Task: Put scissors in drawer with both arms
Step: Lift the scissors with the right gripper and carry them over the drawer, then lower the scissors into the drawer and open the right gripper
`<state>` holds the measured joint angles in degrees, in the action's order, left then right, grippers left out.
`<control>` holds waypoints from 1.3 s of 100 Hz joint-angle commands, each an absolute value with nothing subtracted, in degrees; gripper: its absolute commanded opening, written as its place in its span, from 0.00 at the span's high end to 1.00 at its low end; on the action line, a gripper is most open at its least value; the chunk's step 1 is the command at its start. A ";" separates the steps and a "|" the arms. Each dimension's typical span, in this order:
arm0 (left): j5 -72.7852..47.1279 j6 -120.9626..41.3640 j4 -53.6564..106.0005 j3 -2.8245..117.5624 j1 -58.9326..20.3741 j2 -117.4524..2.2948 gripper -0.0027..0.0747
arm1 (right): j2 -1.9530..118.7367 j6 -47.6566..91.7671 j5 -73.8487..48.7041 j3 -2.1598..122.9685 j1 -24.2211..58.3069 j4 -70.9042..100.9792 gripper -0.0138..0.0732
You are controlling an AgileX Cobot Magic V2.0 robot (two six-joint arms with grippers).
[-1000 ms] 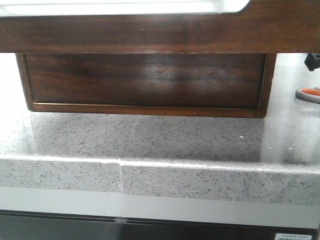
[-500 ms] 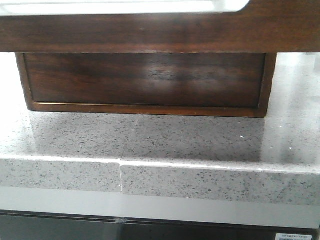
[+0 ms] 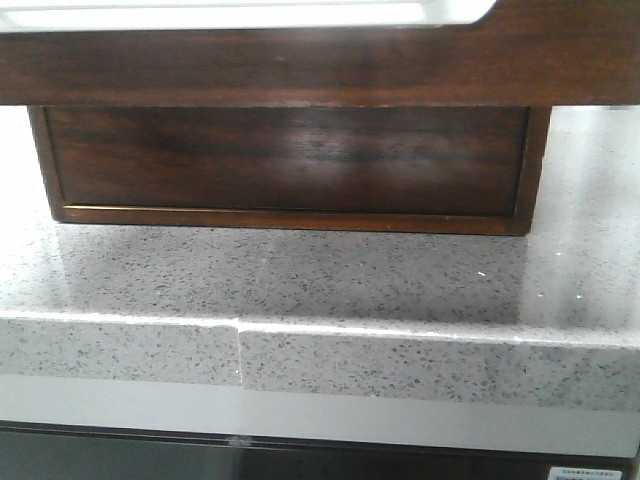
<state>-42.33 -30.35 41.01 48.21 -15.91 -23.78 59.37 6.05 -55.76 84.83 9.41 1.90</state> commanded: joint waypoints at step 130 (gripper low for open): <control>-40.91 -30.32 43.46 50.11 -16.44 -24.40 0.99 | 86.70 38.72 -50.81 95.06 40.99 4.62 0.91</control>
